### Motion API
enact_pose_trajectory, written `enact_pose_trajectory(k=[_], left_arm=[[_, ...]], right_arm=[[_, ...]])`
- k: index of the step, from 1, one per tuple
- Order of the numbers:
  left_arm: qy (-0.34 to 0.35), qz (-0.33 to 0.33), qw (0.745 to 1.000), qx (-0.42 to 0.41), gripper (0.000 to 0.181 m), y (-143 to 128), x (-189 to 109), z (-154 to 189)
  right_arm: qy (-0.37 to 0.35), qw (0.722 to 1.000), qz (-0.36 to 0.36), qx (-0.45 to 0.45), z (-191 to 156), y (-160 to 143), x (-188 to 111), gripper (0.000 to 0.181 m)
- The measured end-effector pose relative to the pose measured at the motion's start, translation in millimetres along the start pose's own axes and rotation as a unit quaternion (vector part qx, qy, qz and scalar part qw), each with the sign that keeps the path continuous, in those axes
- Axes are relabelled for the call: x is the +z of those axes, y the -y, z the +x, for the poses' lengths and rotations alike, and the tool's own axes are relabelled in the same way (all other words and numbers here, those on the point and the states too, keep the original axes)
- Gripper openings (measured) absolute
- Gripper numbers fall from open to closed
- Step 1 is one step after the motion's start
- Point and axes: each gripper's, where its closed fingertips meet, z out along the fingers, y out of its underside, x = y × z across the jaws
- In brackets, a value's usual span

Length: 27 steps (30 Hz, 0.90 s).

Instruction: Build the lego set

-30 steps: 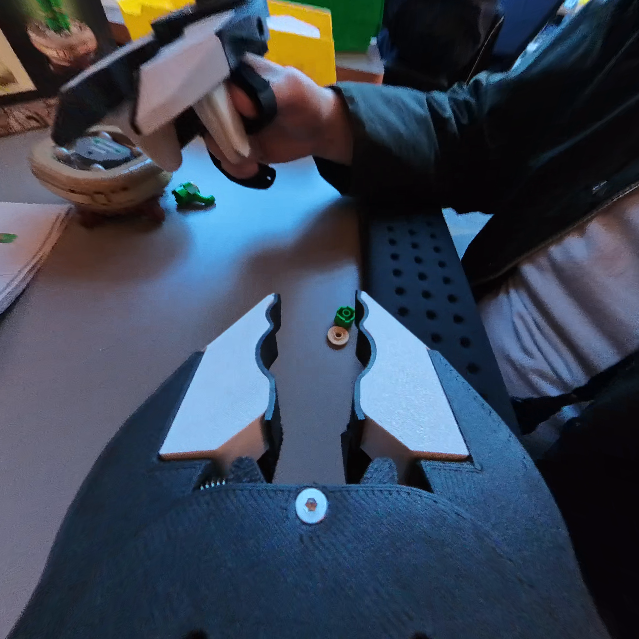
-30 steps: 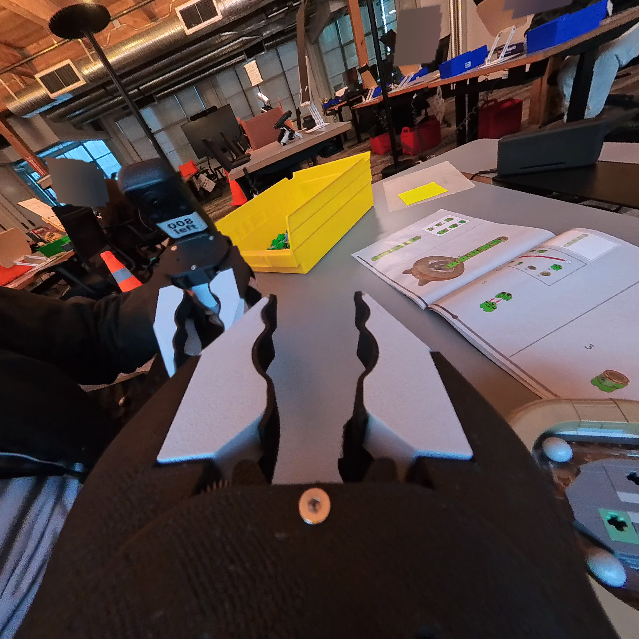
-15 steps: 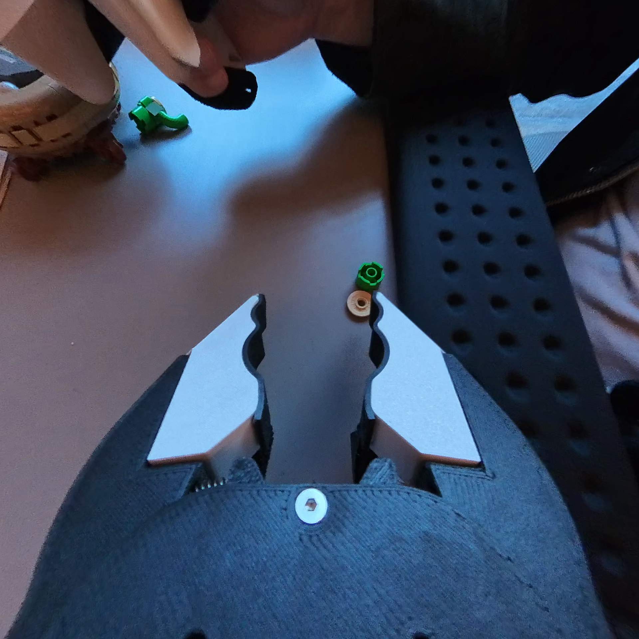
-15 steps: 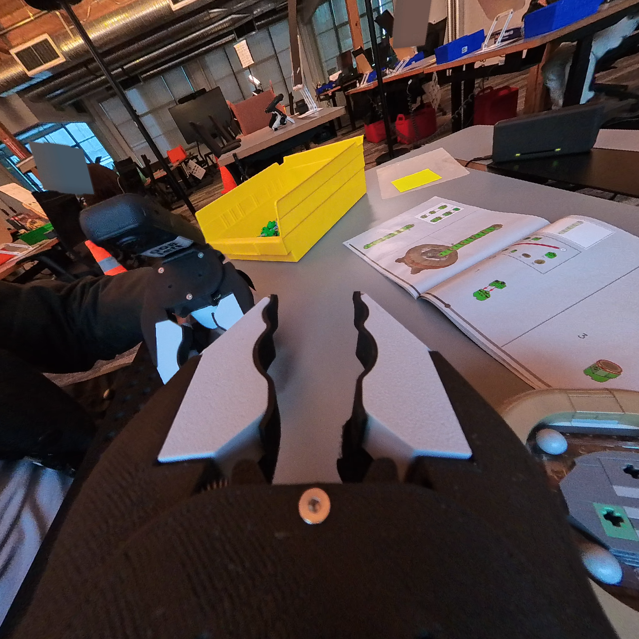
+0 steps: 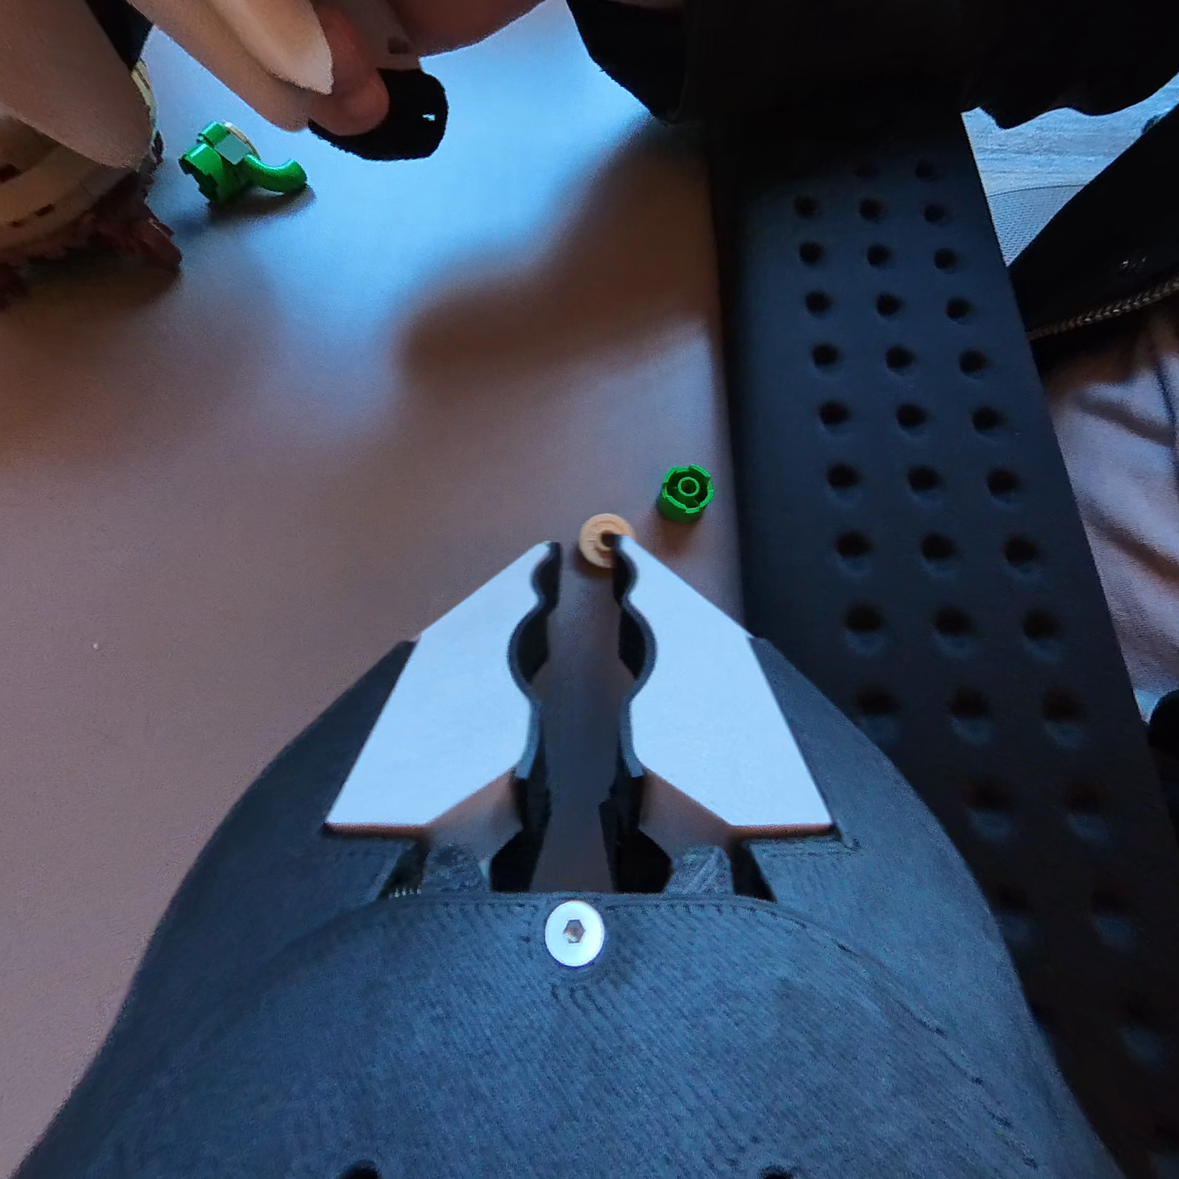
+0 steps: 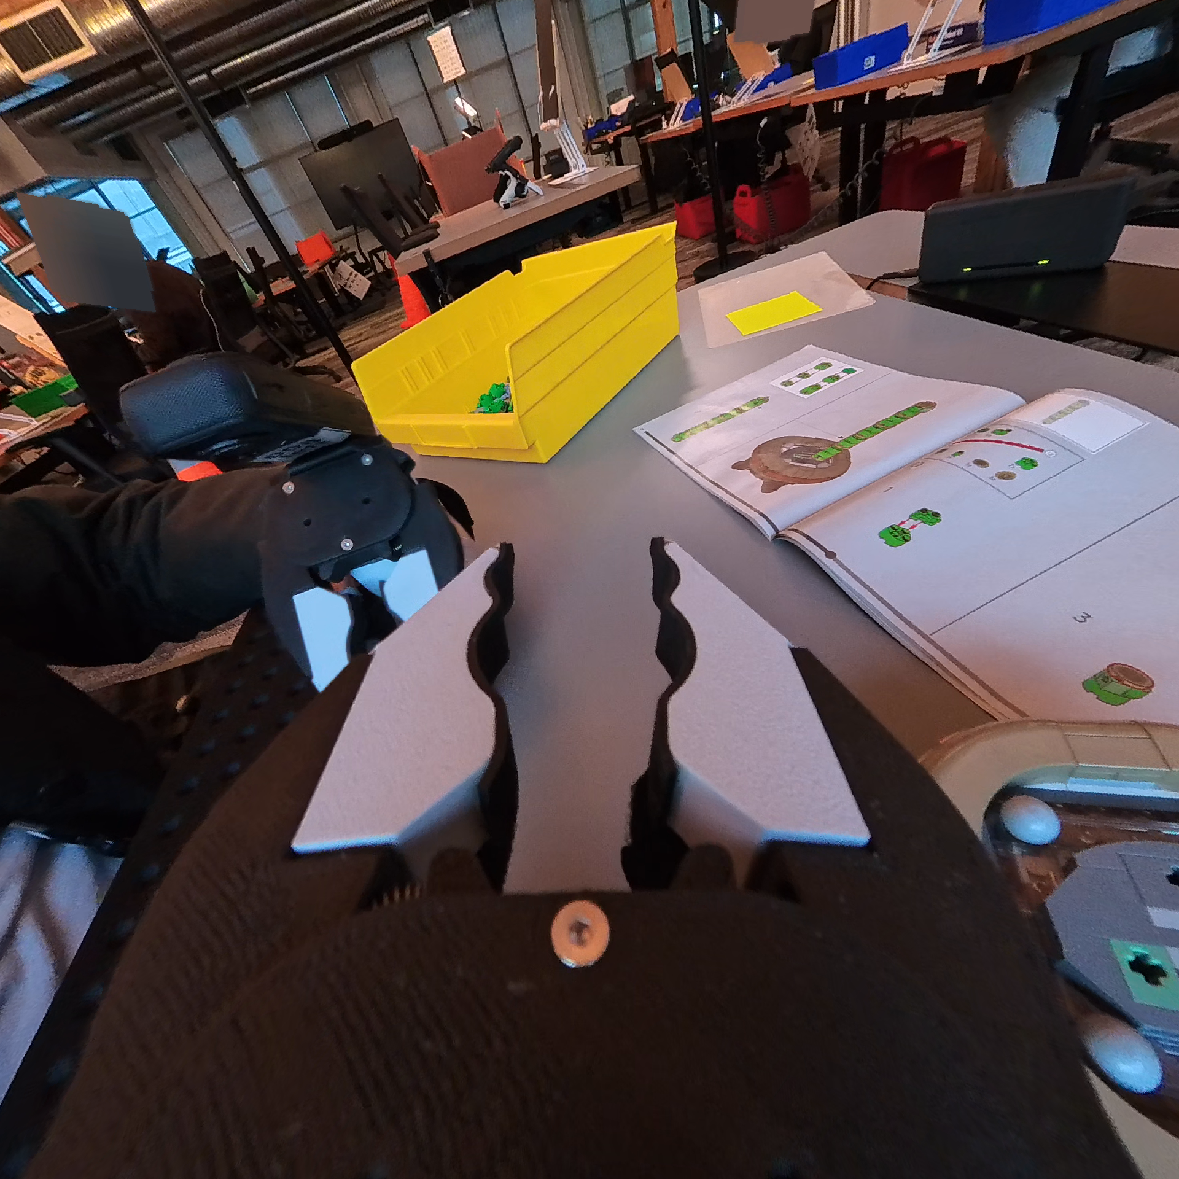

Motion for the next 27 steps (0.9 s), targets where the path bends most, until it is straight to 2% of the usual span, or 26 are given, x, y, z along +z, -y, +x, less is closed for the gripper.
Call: enact_pose_trajectory(k=[1, 8, 15, 21, 24, 25, 27], left_arm=[[-0.004, 0.0, 1.0, 0.001, 0.009, 0, 0, 1], [0.009, -0.002, 1.0, 0.008, 0.008, -1, -1, -1], [0.061, 0.012, 0.998, 0.008, 0.0, -1, -15, -19], [0.062, 0.044, 0.997, -0.022, 0.0, 6, -27, -27], [0.042, 0.052, 0.998, -0.016, 0.0, 8, -27, -21], [0.027, 0.054, 0.998, -0.013, 0.002, 9, -26, -16], [-0.003, 0.051, 0.999, -0.018, 0.022, 7, -25, -7]], right_arm=[[0.0, 1.0, -0.001, 0.0, 0, -1, 0, 0.042], [-0.001, 1.0, -0.009, -0.002, 0, -4, 2, 0.042], [-0.009, 1.0, -0.012, -0.023, -1, -3, 0, 0.042], [-0.009, 0.999, -0.017, -0.029, 0, -3, -1, 0.041], [-0.008, 0.999, -0.021, -0.039, -3, -2, -1, 0.041], [-0.007, 0.999, -0.022, -0.042, -4, -1, -1, 0.041], [-0.006, 0.998, -0.026, -0.05, -6, -2, 0, 0.041]])
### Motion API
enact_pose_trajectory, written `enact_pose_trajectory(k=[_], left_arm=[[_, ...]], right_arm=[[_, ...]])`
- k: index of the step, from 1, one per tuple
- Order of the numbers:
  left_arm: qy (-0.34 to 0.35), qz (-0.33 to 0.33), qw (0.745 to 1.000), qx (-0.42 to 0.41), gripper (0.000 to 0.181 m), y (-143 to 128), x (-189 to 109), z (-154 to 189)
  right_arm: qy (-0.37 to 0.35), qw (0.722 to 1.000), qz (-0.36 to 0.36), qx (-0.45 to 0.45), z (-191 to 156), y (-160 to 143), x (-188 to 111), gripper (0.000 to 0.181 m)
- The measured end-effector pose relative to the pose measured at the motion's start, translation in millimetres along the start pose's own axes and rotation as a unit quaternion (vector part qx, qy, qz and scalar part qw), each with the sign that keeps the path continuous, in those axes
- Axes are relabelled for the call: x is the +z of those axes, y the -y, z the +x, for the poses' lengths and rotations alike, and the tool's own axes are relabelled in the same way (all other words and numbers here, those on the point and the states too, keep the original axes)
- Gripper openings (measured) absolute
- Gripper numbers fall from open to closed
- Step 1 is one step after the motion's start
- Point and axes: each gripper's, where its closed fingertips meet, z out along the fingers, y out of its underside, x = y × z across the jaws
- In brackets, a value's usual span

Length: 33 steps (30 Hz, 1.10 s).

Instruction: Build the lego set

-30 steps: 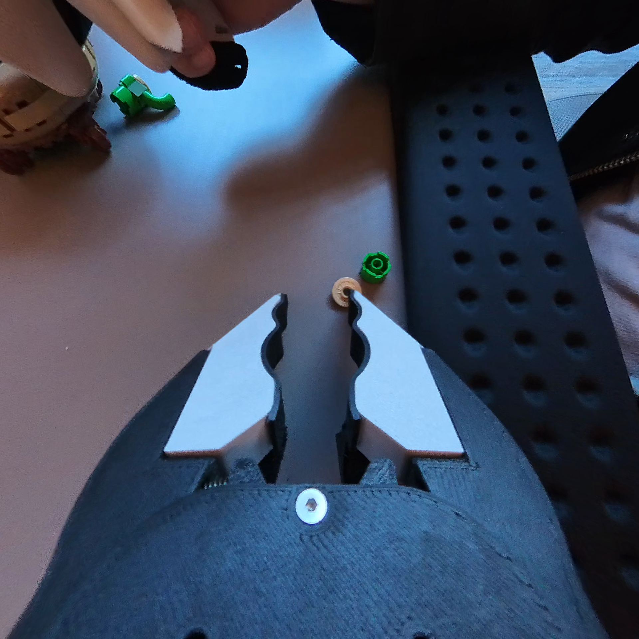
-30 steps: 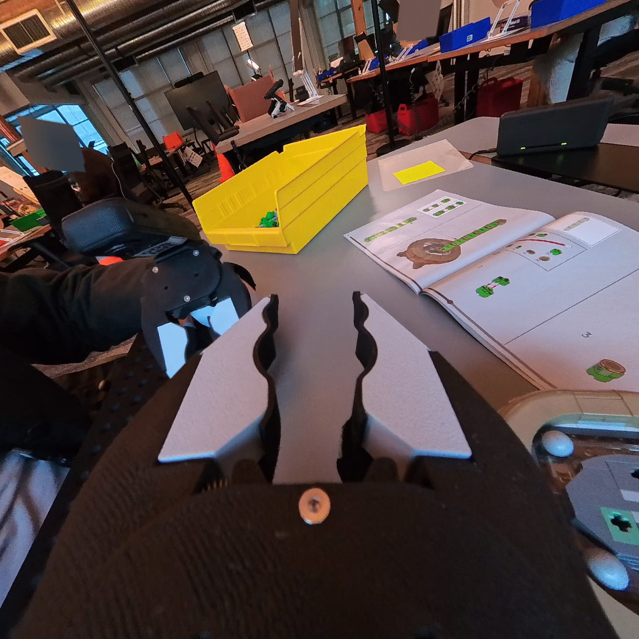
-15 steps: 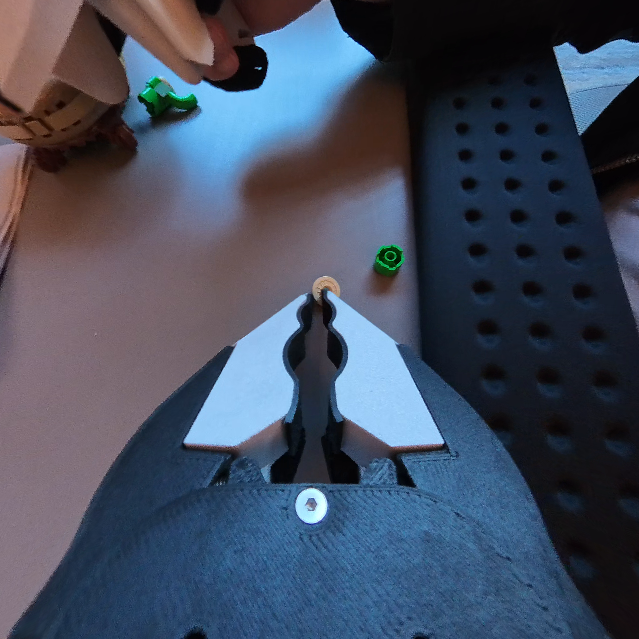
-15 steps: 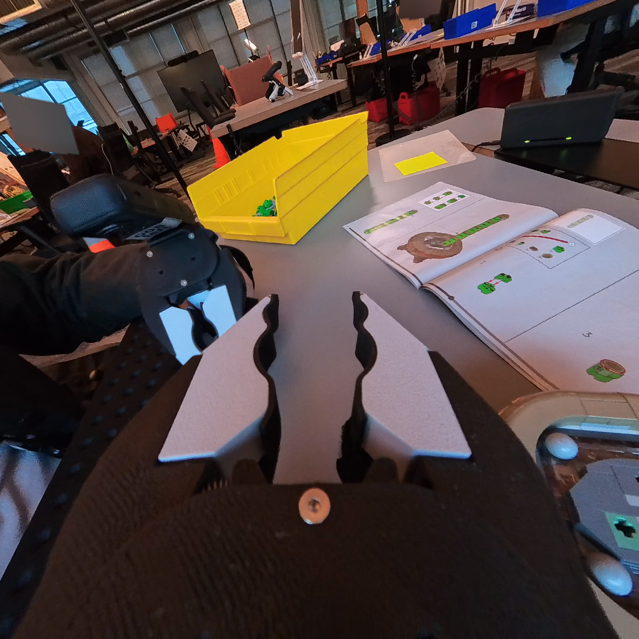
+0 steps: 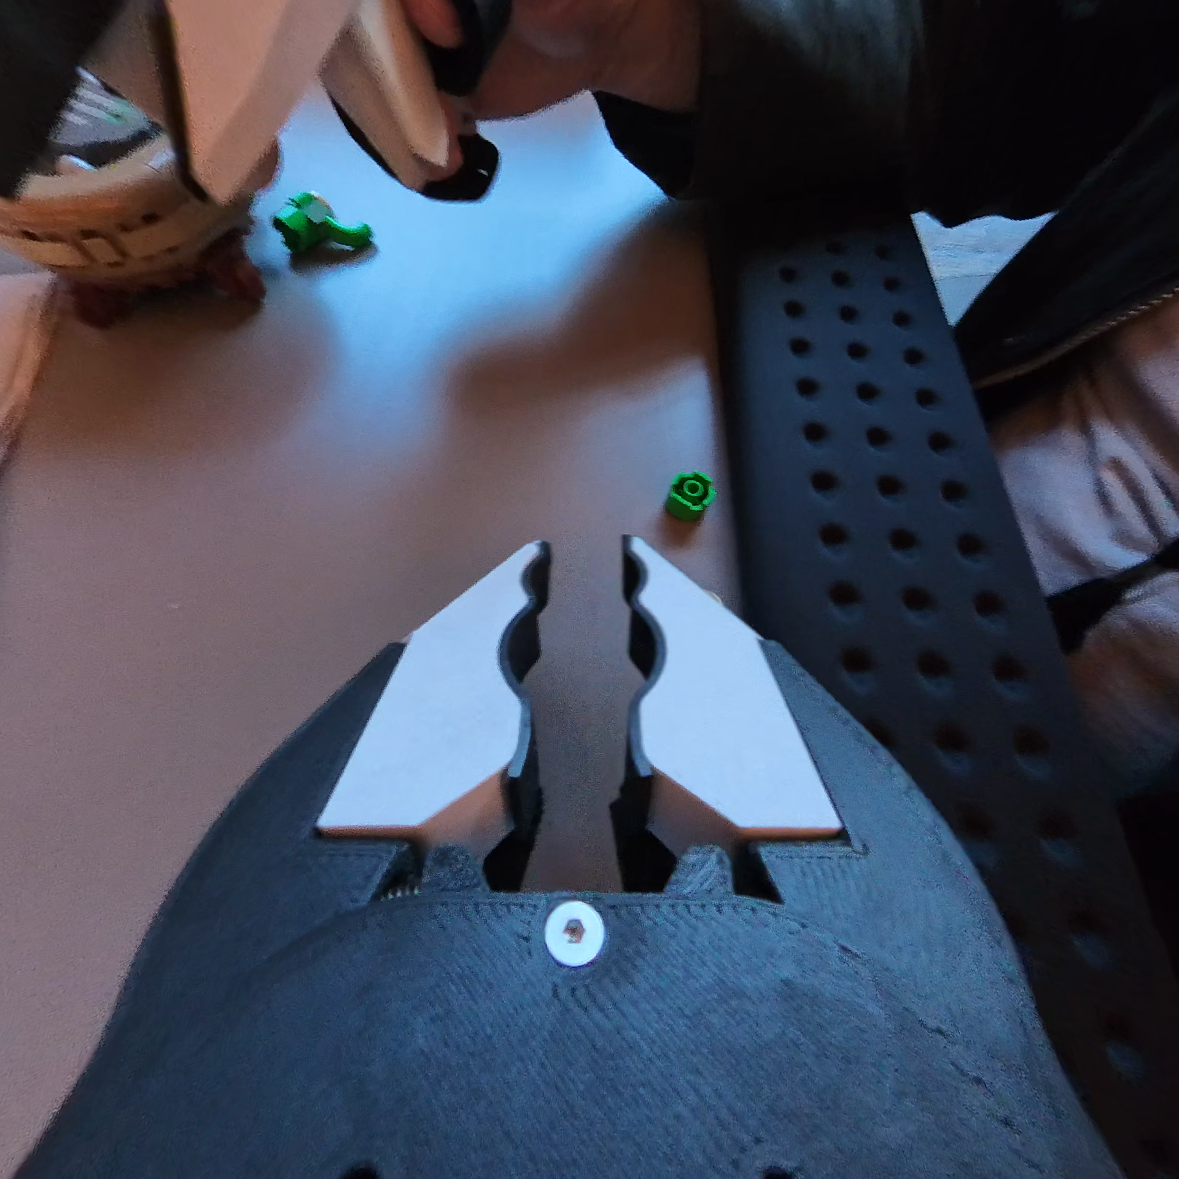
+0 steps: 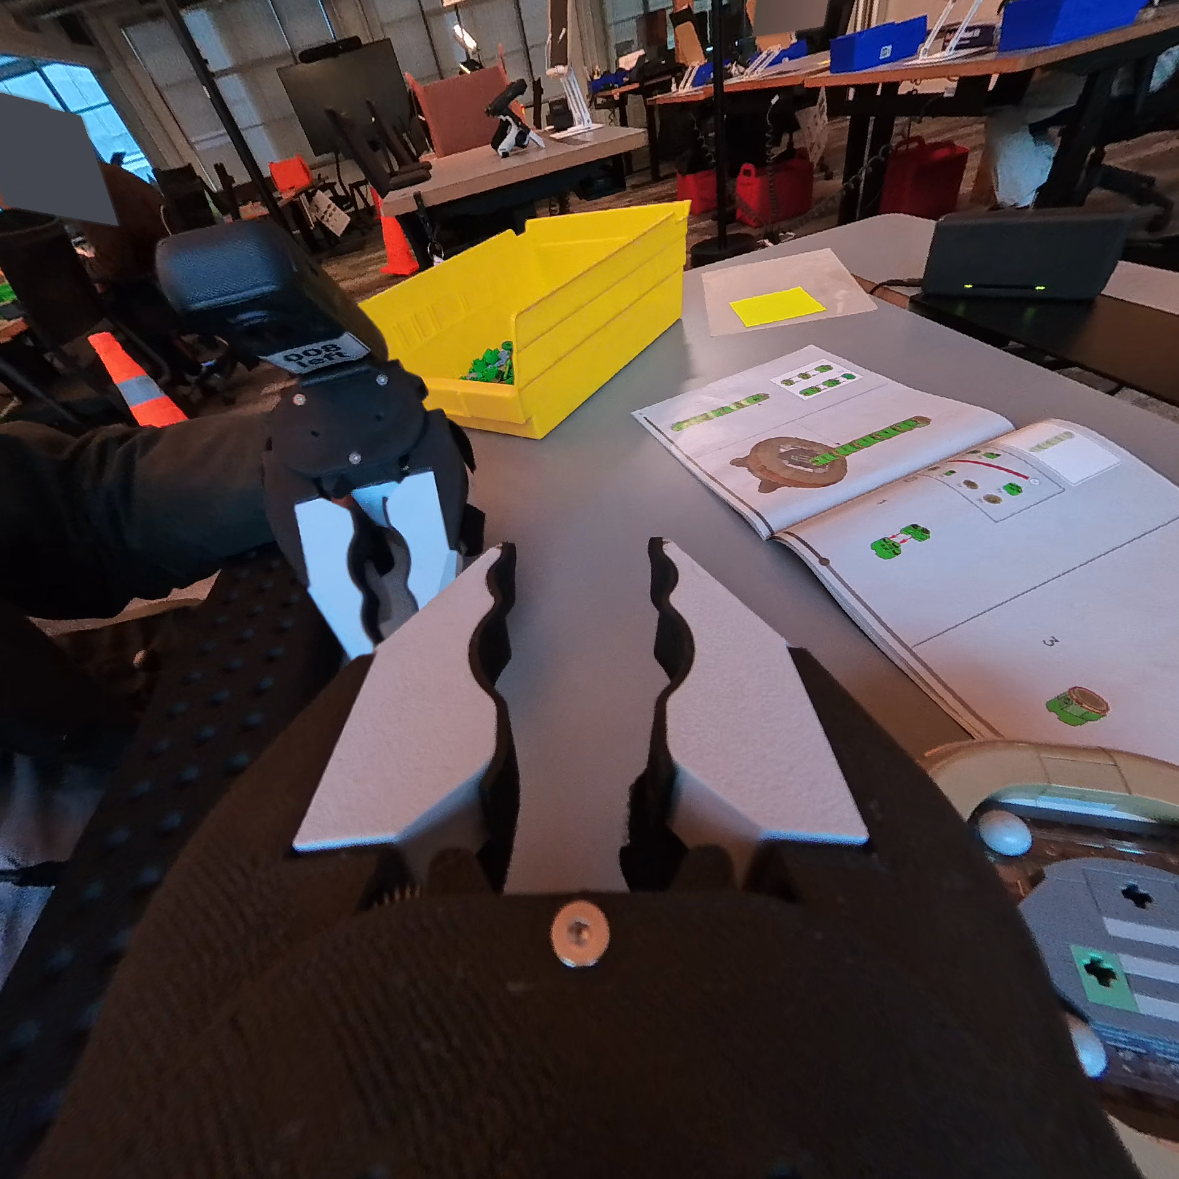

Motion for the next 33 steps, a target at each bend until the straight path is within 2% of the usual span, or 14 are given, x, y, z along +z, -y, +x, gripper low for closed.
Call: enact_pose_trajectory(k=[3, 8, 10, 15, 18, 22, 25, 27, 33], left_arm=[[-0.053, -0.013, 0.998, -0.016, 0.03, -8, -1, 15], [-0.087, -0.018, 0.996, -0.026, 0.035, -13, -6, 26], [-0.077, -0.045, 0.996, -0.023, 0.035, -23, -3, 24], [-0.015, -0.057, 0.998, -0.002, 0.011, -27, -2, 6], [-0.009, -0.053, 0.998, -0.012, 0.024, -25, -3, 3], [-0.064, -0.015, 0.998, -0.011, 0.028, -11, -6, 23], [-0.082, -0.033, 0.996, 0.015, 0.029, -17, -3, 34], [-0.071, -0.057, 0.995, 0.033, 0.026, -25, 3, 34], [-0.049, -0.058, 0.996, 0.051, 0.016, -26, 3, 28]], right_arm=[[-0.001, 1.0, -0.005, -0.011, -2, -1, 0, 0.041], [0.0, 1.0, -0.011, -0.016, -4, -2, 2, 0.041], [0.0, 1.0, -0.013, -0.019, -4, -3, 2, 0.041], [-0.001, 1.0, -0.018, -0.022, -4, -5, 3, 0.041], [-0.001, 1.0, -0.022, -0.022, -3, -7, 4, 0.041], [-0.002, 0.999, -0.028, -0.026, -3, -9, 5, 0.041], [-0.001, 0.999, -0.032, -0.028, -4, -11, 6, 0.041], [-0.001, 0.999, -0.034, -0.029, -4, -11, 6, 0.041], [-0.002, 0.999, -0.034, -0.03, -4, -11, 5, 0.041]])
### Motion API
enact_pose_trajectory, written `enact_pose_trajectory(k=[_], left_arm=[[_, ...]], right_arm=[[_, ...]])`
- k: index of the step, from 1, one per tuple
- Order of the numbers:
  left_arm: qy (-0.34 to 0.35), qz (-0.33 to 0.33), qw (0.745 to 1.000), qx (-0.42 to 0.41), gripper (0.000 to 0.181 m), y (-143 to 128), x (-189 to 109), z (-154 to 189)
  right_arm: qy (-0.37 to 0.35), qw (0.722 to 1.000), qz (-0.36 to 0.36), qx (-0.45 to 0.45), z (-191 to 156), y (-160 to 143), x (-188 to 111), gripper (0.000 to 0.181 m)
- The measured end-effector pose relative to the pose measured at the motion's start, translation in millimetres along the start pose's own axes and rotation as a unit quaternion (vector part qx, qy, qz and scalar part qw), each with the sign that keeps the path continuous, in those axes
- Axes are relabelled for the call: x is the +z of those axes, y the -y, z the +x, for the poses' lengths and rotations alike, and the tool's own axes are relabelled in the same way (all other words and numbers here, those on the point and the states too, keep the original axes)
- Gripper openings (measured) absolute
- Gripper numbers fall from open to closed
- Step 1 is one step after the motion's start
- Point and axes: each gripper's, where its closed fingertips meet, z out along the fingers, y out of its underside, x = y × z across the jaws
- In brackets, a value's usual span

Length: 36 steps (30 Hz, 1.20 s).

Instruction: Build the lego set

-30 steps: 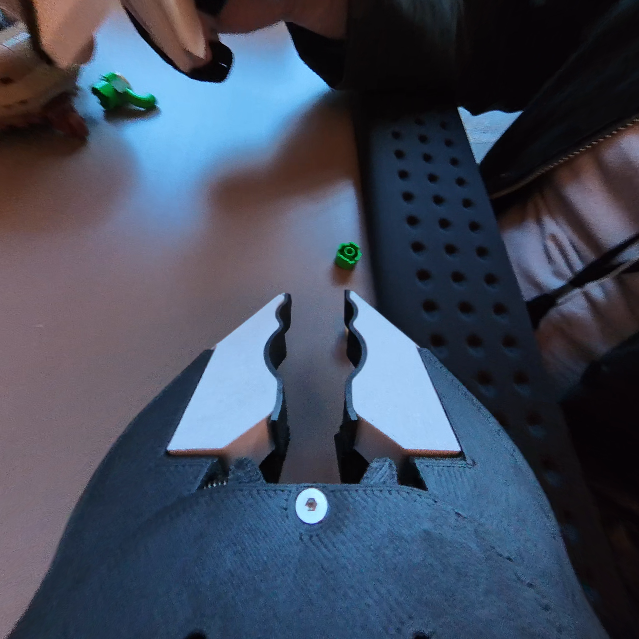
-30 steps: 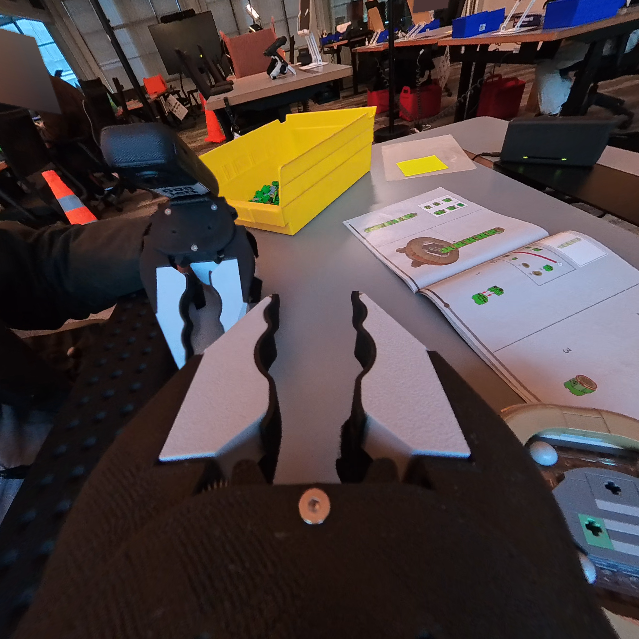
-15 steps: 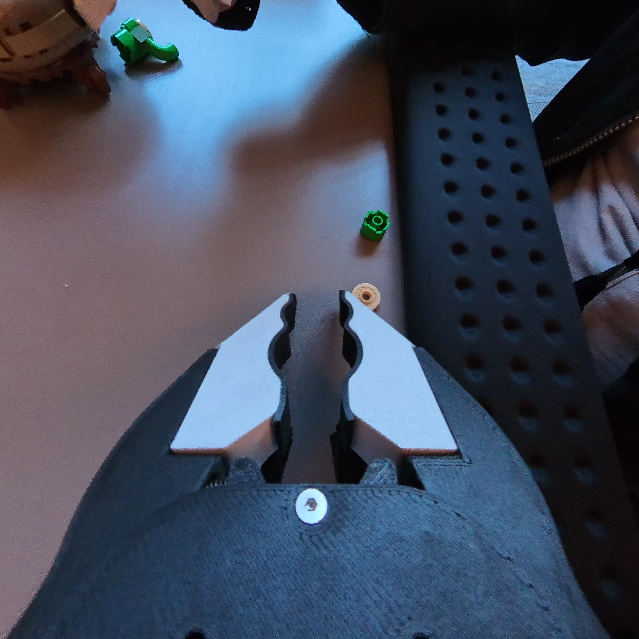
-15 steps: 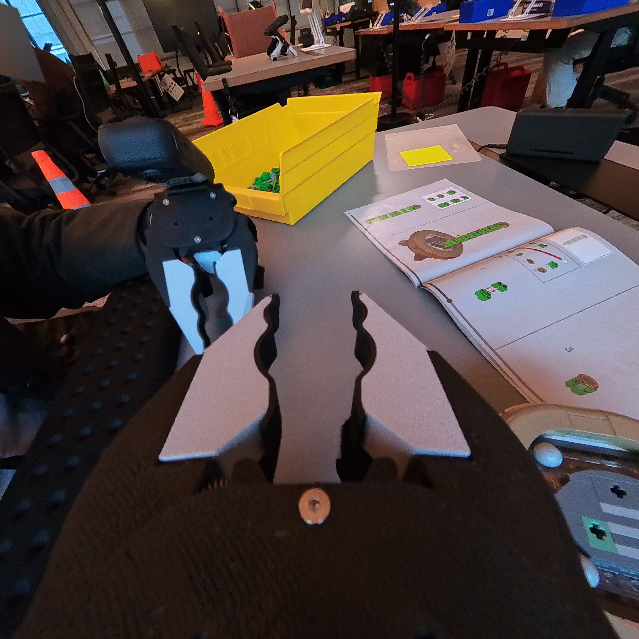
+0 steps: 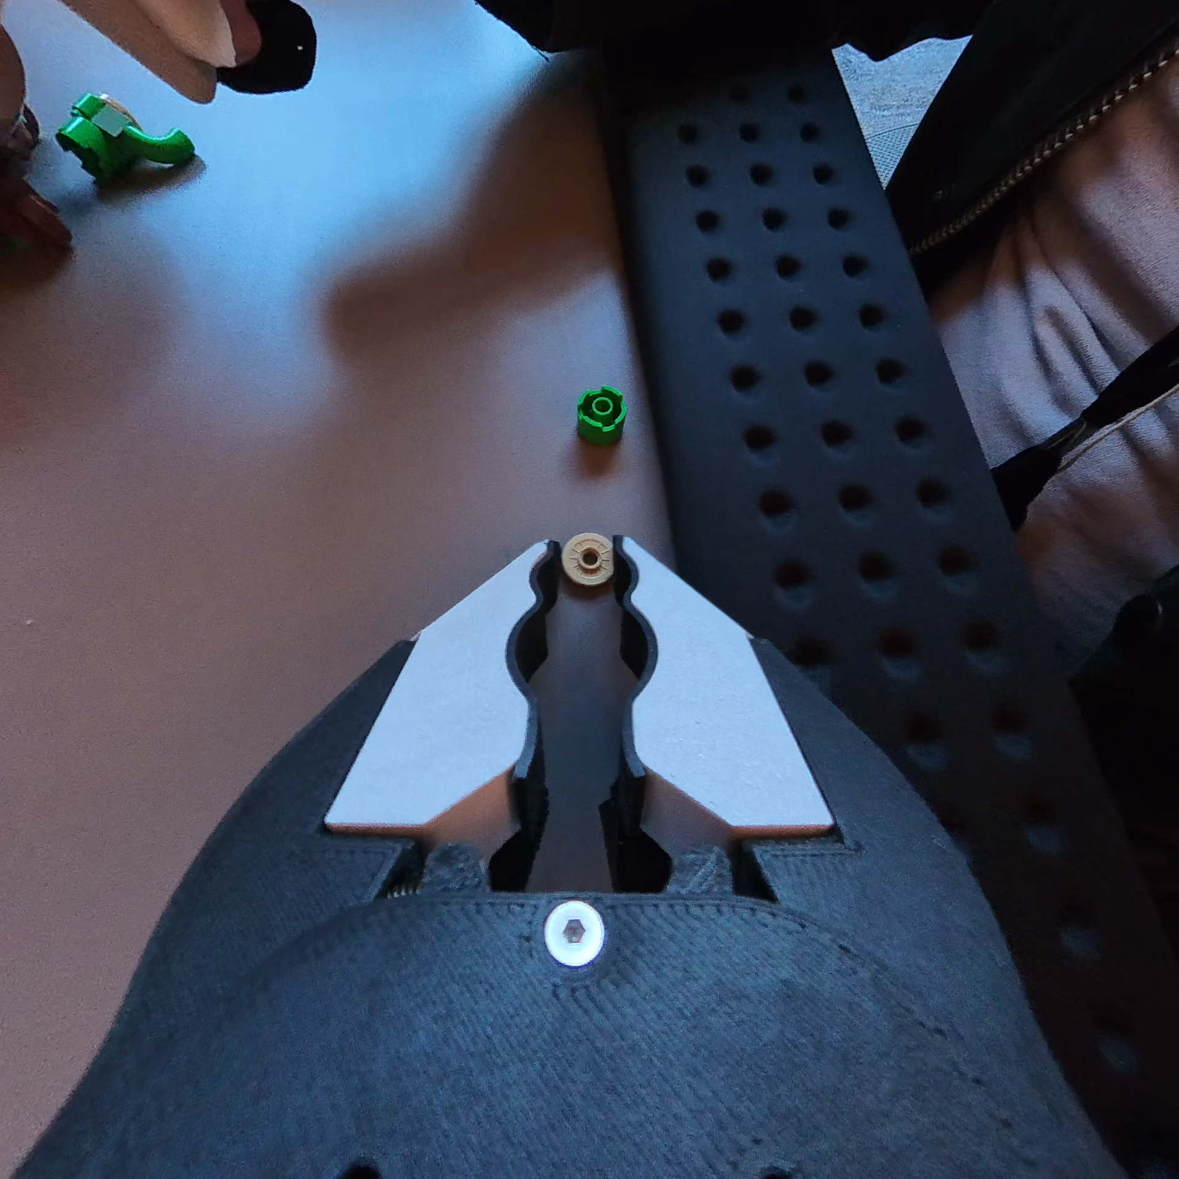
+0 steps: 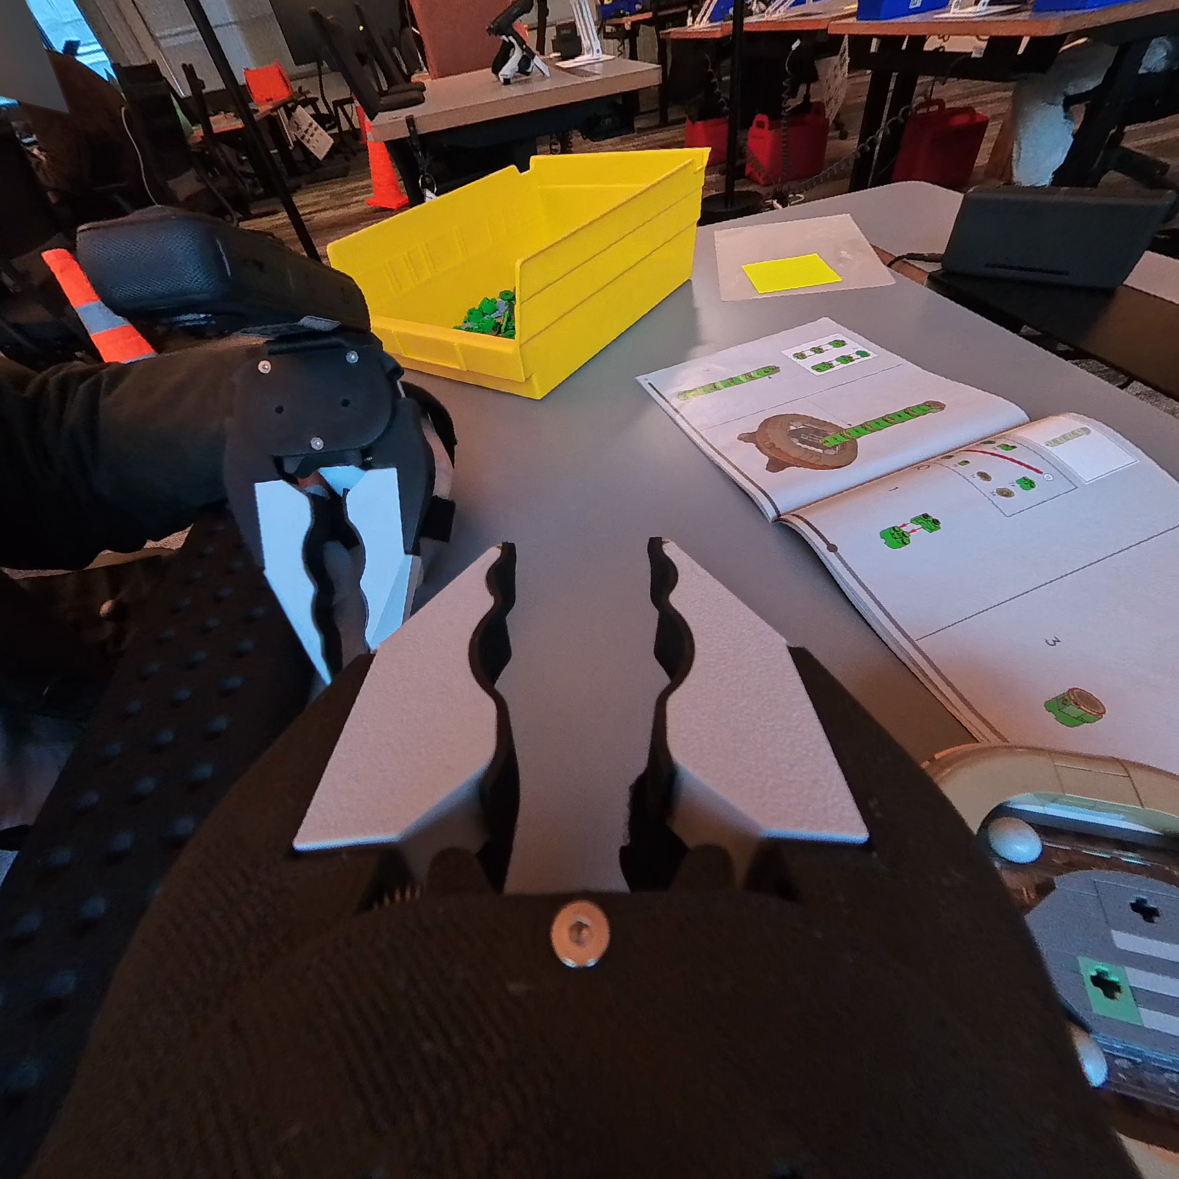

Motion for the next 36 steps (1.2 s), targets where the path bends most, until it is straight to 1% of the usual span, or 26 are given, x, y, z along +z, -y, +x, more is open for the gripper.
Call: enact_pose_trajectory(k=[4, 6, 9, 10, 12, 14, 16, 18, 21, 23, 26, 30, 34, 36], left_arm=[[0.019, -0.004, 1.0, 0.007, 0.015, -1, -1, -6], [0.052, -0.01, 0.999, 0.012, 0.014, -3, -4, -16], [0.125, -0.026, 0.992, 0.018, 0.014, -7, -12, -39], [0.136, -0.025, 0.99, 0.018, 0.014, -7, -14, -42], [0.151, -0.019, 0.988, 0.025, 0.003, -4, -17, -46], [0.167, -0.021, 0.985, 0.031, 0.003, -5, -19, -50], [0.168, -0.029, 0.985, 0.02, 0.02, -9, -17, -51], [0.163, -0.015, 0.987, 0.001, 0.028, -5, -19, -51], [0.142, 0.008, 0.989, -0.027, 0.033, 0, -21, -48], [0.131, 0.009, 0.991, -0.031, 0.033, 0, -21, -45], [0.126, -0.024, 0.991, -0.025, 0.031, -12, -15, -43], [0.114, -0.017, 0.992, -0.044, 0.024, -11, -14, -43], [0.124, -0.024, 0.991, -0.033, 0.016, -12, -15, -45], [0.161, -0.042, 0.986, 0.008, 0.016, -13, -19, -51]], right_arm=[[0.001, 1.0, -0.002, -0.001, 0, -1, 0, 0.041], [0.0, 1.0, -0.003, -0.003, -1, -1, 0, 0.041], [-0.001, 1.0, -0.004, -0.005, -1, -1, 0, 0.041], [0.0, 1.0, -0.005, -0.005, -1, -1, 0, 0.041], [-0.001, 1.0, -0.005, -0.006, -1, -1, 0, 0.041], [-0.001, 1.0, -0.007, -0.008, -1, -2, 0, 0.041], [-0.001, 1.0, -0.01, -0.01, -2, -3, 1, 0.041], [-0.002, 1.0, -0.013, -0.012, -2, -4, 1, 0.041], [-0.002, 1.0, -0.017, -0.015, -2, -5, 1, 0.041], [-0.002, 1.0, -0.021, -0.019, -3, -6, 2, 0.041], [-0.002, 0.999, -0.027, -0.025, -4, -8, 3, 0.041], [-0.003, 0.999, -0.035, -0.033, -5, -11, 4, 0.041], [-0.004, 0.998, -0.043, -0.042, -6, -13, 5, 0.041], [-0.004, 0.998, -0.045, -0.046, -6, -14, 5, 0.041]])
